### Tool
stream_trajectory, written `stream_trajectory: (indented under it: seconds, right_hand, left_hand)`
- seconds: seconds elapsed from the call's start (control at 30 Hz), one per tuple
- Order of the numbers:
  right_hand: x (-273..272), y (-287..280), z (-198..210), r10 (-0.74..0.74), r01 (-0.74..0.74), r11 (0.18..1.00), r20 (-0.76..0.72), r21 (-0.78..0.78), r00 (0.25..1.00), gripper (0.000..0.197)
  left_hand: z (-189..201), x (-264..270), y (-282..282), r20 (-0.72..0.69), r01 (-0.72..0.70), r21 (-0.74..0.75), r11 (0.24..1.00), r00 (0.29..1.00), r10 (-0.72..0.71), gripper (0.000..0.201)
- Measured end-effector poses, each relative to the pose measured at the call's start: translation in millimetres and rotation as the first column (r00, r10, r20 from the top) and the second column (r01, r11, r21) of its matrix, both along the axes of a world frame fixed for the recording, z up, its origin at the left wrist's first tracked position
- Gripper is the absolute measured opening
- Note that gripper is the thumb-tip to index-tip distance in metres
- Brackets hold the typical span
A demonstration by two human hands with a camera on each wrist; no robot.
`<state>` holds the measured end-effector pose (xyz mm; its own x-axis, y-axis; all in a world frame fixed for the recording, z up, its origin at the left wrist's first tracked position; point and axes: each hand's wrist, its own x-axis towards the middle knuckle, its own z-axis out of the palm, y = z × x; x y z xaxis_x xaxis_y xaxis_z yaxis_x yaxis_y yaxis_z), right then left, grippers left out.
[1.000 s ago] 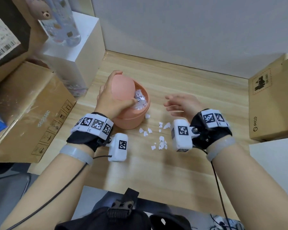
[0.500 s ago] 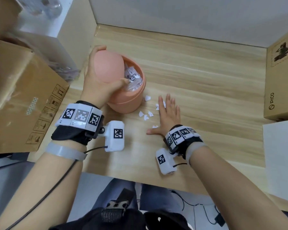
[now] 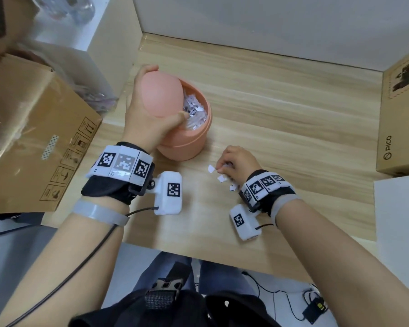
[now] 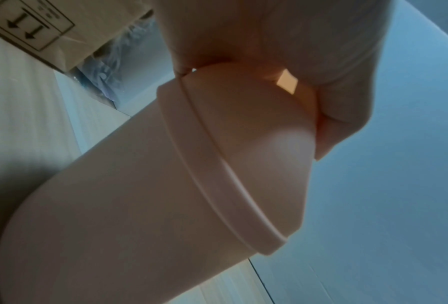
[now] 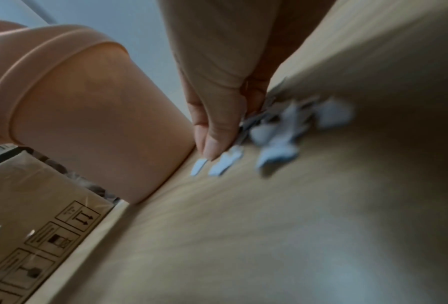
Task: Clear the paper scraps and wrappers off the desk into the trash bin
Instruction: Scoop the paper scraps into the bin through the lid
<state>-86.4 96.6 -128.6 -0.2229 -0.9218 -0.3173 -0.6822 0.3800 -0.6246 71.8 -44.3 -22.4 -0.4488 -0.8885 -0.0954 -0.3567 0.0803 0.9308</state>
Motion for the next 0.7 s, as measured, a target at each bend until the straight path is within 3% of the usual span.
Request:
stream_trajectory:
  seconds: [0.1,0.17,0.27,0.37,0.43,0.5,0.7]
  right_hand:
    - [-11.7,6.9,7.8,0.008,-0.007,0.999,-0.021,0.048,1.000,0.009]
    - [-15.7,7.3,12.6,-0.078,0.078,0.997,0.029,0.012,0.996,0.020]
    - [-24.0,15.1,17.6,-0.149,0.150,0.987,-0.027,0.053,0.988,0.061]
    - [-21.8,25.7,20.8,-0.008,0.021,0.988,-0.084,0.154,0.996,0.093]
    - [-15.3,27.2,16.9,0.113,-0.094,0.977,-0.091,0.193,0.989,0.089]
    - [-12.2,25.9,10.9,0.153,-0.141,0.977,-0.062,0.159,0.986,0.072]
    - [-11.2,26.5,2.3,-0.002,0.002,1.000,0.017,0.005,1.000,0.014]
  left_hand:
    - [1.7,-3.6,0.1,0.002,-0.010,0.019,1.000,1.000,0.010,0.078]
    - [1.4,-3.5,0.4,-0.001,-0.013,0.020,1.000,1.000,0.013,0.078]
    - [1.2,-3.4,1.1,-0.003,0.001,0.021,1.000,1.000,-0.001,0.077]
    - [1.6,-4.1,1.0,-0.001,0.004,0.021,1.000,1.000,-0.004,0.077]
    - [1.3,-4.1,1.6,0.003,0.008,0.018,1.000,1.000,-0.008,0.077]
    - [1.4,-4.4,2.6,0.009,0.012,0.018,1.000,1.000,-0.012,0.078]
    - [2.2,-8.3,6.5,0.009,0.025,0.006,1.000,1.000,-0.025,0.081]
